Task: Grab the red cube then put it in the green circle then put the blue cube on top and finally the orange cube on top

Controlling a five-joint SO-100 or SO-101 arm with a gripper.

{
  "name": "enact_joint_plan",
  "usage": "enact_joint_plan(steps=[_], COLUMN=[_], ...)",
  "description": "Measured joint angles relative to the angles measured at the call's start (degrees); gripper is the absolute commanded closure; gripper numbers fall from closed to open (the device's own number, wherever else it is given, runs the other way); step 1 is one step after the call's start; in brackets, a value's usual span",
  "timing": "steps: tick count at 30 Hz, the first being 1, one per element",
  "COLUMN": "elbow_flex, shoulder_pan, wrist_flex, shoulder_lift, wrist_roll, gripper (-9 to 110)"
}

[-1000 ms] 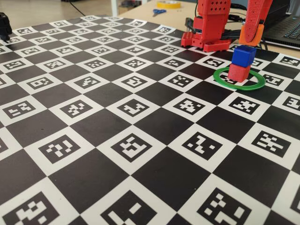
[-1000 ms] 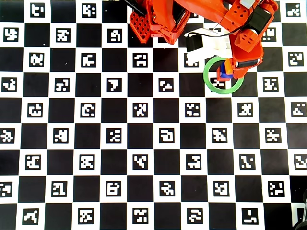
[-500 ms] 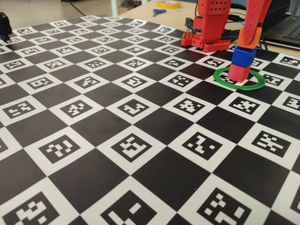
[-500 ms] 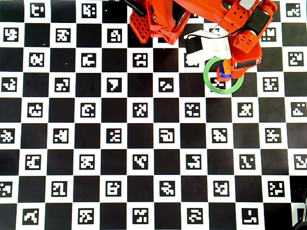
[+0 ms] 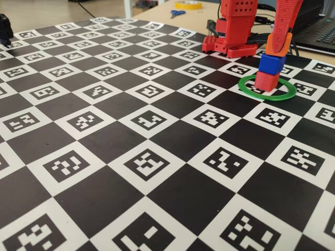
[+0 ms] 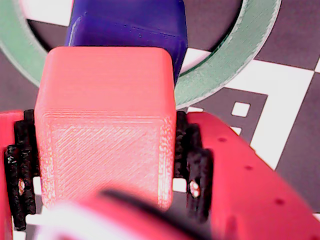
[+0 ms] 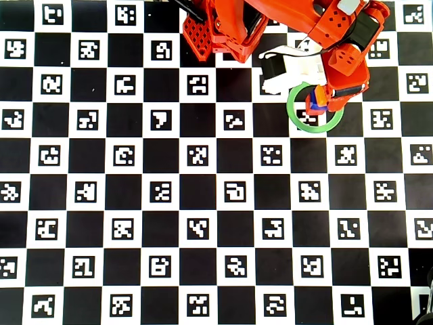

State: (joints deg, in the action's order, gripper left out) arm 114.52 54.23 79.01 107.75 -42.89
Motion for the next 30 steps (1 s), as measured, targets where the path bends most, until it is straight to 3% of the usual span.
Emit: enact_joint_plan(steps=[10,22,30], elbow_flex=[0.00,0.00,0.00], shoulder_pan=[0.00,0.00,0.00], wrist_flex=[0.00,0.09,2.46], shoulder_lift=[0.00,0.00,0.00], wrist_roll=[-1.32,-2.72,-3.34], gripper=[68,54,53])
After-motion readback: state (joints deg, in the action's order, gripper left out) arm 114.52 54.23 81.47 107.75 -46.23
